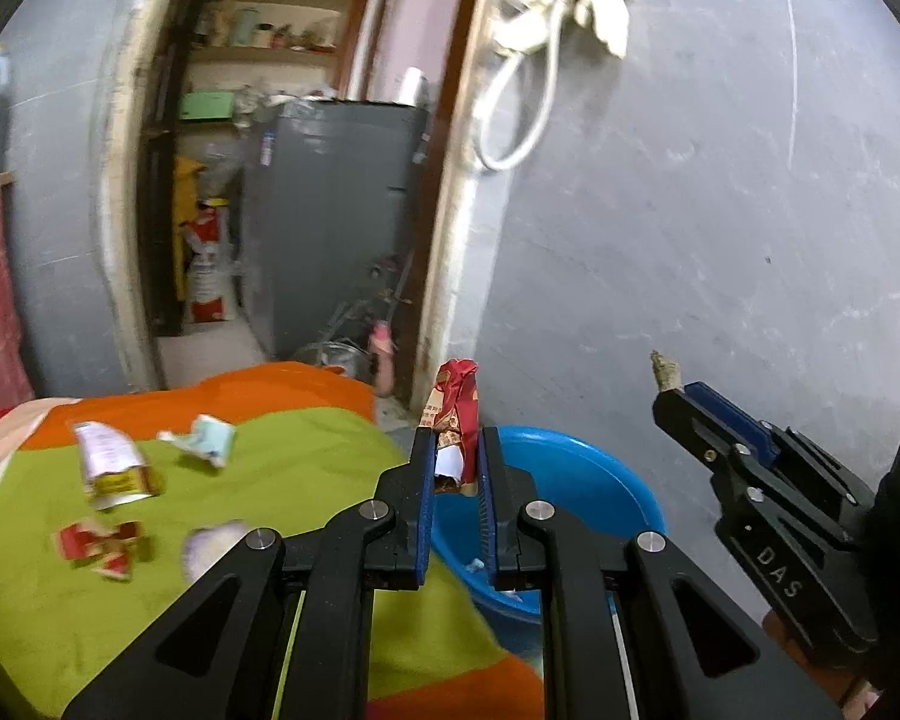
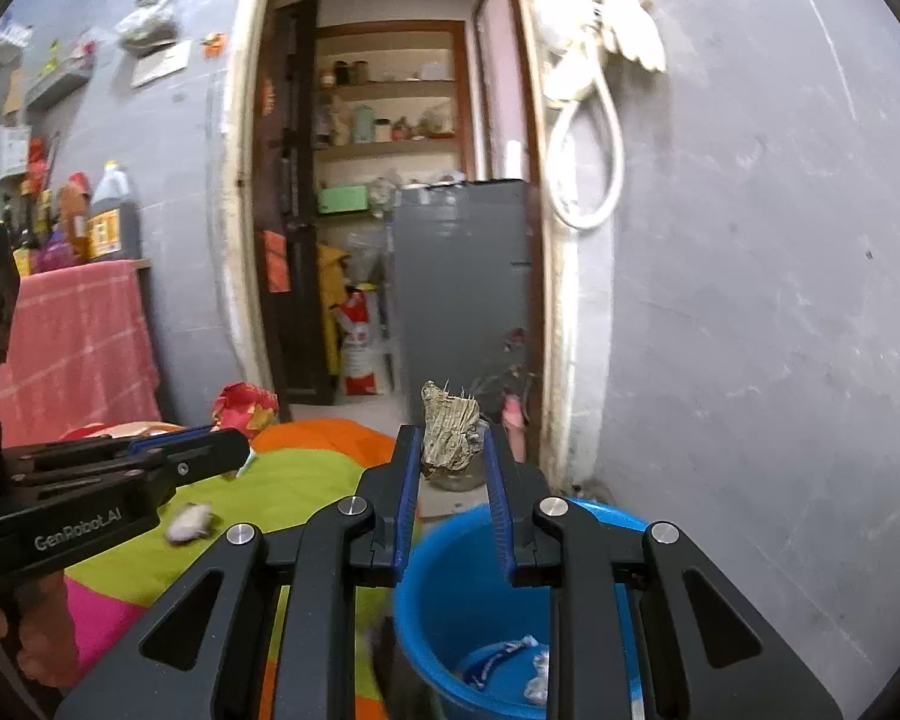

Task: Collect trash
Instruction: 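Carry both items over the blue basin and open both grippers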

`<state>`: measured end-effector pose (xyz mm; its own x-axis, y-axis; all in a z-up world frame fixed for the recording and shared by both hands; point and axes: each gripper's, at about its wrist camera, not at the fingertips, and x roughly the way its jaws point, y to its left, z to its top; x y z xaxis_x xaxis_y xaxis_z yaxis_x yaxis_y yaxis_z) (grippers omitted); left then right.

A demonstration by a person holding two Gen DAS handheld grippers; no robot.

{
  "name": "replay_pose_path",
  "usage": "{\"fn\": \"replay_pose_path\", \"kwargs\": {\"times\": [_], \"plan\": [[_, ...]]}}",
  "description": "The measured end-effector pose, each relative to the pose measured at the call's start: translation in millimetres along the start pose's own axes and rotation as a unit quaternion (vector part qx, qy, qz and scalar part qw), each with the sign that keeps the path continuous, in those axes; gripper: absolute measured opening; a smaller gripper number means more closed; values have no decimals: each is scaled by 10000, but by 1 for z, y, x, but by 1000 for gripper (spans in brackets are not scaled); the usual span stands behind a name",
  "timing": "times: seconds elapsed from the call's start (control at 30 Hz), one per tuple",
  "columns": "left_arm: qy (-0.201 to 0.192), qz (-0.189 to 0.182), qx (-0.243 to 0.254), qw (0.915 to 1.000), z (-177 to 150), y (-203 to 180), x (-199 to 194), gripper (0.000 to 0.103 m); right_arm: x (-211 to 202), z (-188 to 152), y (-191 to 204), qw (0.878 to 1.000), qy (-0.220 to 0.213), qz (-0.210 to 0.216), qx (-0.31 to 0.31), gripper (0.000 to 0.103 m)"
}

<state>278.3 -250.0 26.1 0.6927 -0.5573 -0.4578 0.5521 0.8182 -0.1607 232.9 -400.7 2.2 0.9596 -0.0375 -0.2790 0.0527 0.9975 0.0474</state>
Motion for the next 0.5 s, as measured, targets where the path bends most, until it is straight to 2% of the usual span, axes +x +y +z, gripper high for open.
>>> {"fn": "replay_pose_path", "kwargs": {"times": [0.2, 0.5], "plan": [[241, -142, 164, 9995, -1, -19, 32, 11, 6, -13, -25, 9995, 72, -163, 242, 20], [666, -319, -70, 9972, -1, -24, 74, 11, 21, -26, -53, 9977, 305, -322, 511, 21]]}}
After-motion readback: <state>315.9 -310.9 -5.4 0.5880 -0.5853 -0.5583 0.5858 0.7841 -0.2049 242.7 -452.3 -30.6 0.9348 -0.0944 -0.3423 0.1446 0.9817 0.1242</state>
